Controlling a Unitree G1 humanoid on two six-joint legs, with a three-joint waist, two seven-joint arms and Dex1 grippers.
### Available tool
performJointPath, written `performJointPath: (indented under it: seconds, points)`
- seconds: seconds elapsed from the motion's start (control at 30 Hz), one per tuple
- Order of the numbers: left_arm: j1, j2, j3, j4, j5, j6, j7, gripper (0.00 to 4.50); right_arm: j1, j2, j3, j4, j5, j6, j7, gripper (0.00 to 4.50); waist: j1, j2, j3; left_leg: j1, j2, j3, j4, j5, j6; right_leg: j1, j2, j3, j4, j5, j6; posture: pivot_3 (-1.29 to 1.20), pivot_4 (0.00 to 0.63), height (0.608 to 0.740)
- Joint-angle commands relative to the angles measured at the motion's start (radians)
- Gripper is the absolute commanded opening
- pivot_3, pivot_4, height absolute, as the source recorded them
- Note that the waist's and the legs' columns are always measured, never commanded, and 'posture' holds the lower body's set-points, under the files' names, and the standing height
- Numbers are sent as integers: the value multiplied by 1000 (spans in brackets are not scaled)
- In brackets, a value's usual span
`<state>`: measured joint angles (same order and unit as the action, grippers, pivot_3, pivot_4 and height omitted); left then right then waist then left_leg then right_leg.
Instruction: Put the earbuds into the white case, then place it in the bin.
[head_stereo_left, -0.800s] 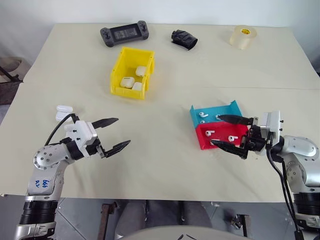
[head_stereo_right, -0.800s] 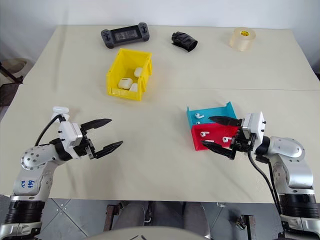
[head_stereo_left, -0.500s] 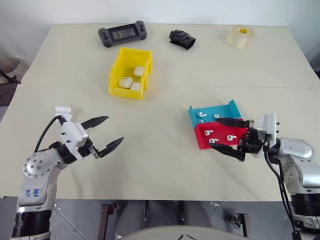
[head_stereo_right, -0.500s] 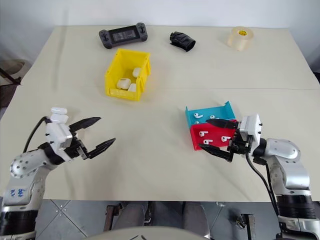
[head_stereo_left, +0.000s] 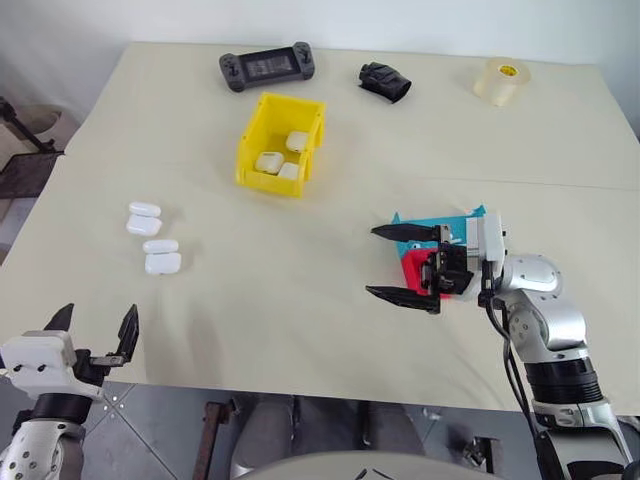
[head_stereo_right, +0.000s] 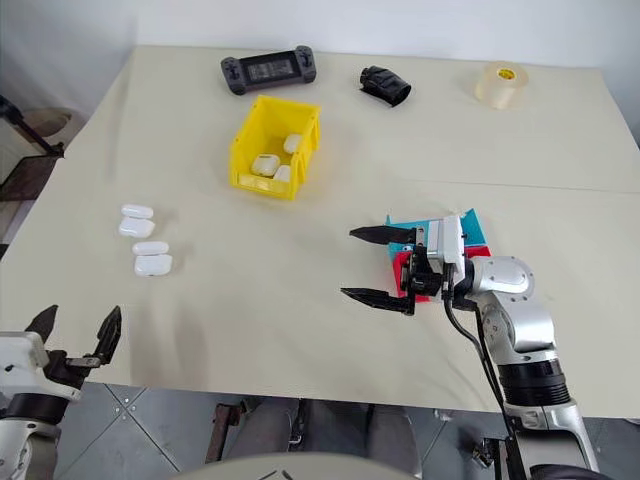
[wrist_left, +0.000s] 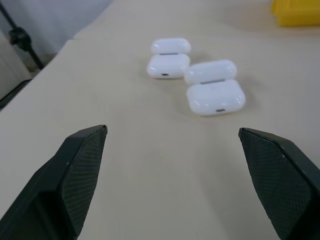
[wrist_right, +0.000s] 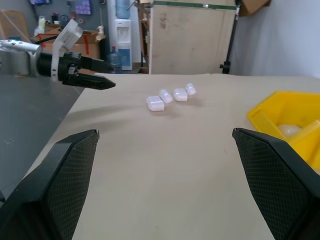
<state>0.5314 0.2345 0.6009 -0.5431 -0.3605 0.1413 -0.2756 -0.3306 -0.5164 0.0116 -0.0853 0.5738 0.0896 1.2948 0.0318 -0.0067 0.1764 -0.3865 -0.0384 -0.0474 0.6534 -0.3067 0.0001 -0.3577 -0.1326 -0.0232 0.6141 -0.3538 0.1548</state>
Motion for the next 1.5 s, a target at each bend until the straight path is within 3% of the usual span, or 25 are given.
performJointPath:
  seconds: [0.03,0.1,0.3,0.4,0.5,0.7,0.9,1.5]
  points:
    - [-7,47,21,-105,-15,145,69,4477,1,-23,-27,16,8,-27,39,4500,-6,0,0,0,0,0,0,0,0,0,0,0,0,0,0,0,150,740]
    - [-30,82,21,-135,-16,215,91,4477,8,-34,-37,23,9,-27,43,4500,-9,0,0,0,0,0,-1,0,0,-2,0,0,2,0,0,0,150,740]
    - [-258,186,41,-248,-122,802,300,4477,63,-68,-52,-11,17,-14,42,4500,-9,0,0,0,1,-3,-1,0,0,-4,2,0,8,0,0,0,150,740]
    - [-509,226,23,-256,-135,1199,370,4477,87,-64,-52,-34,24,-3,25,4500,-10,0,0,1,0,-2,0,0,0,-4,2,-1,9,0,0,0,150,740]
    - [-725,234,14,-218,-105,1434,384,4477,106,-52,-44,-64,28,10,8,4500,-9,0,0,1,1,-2,1,1,-2,-4,3,-1,12,0,0,0,150,740]
    - [-841,250,-37,-112,-56,1473,424,4477,128,-36,-29,-108,29,24,-20,4500,-32,0,0,0,1,0,-1,1,-2,-7,4,1,14,0,0,0,150,740]
    - [-831,244,-87,-79,-65,1473,459,4477,146,-17,-23,-128,25,18,-51,4500,-31,-1,0,0,1,0,-2,1,-2,-8,4,0,13,0,0,0,150,740]
    - [-861,201,-61,48,-160,1473,593,4477,196,10,-16,-168,15,4,-104,4500,-30,-1,0,0,1,0,-1,1,-3,-9,3,2,14,0,0,0,150,740]
